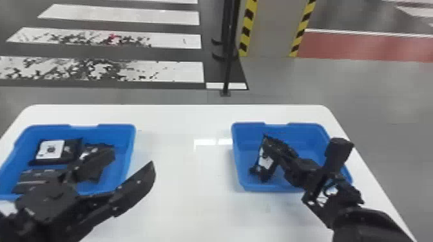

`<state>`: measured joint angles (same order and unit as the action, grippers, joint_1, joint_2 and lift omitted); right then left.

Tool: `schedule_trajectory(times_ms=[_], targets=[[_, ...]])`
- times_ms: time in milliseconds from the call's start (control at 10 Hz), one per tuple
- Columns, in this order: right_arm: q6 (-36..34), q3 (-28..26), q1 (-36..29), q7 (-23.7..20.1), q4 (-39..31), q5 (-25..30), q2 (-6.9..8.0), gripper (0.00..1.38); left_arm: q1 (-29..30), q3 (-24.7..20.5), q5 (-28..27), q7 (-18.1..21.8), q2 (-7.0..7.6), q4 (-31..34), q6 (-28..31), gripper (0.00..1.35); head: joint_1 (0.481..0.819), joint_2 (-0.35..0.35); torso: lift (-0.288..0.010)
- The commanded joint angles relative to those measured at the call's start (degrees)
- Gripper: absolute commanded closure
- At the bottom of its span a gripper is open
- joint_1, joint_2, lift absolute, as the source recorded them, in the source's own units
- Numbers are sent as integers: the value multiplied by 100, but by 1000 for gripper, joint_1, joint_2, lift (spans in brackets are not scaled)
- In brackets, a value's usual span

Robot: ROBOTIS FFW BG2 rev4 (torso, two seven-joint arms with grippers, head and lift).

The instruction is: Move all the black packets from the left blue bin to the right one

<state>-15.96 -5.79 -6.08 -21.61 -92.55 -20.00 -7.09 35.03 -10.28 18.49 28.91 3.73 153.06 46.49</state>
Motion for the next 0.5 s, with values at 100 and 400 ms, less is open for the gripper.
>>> schedule_trajectory(times_ms=[100, 400], targets=[[866, -60, -629, 166, -637, 161, 155, 94, 97, -46, -55, -131, 5, 1, -641, 211, 695, -108, -140], [1625, -72, -2162, 588, -2381, 469, 401, 117, 223, -206, -55, -201, -13, 1, -782, 213, 695, -101, -140]])
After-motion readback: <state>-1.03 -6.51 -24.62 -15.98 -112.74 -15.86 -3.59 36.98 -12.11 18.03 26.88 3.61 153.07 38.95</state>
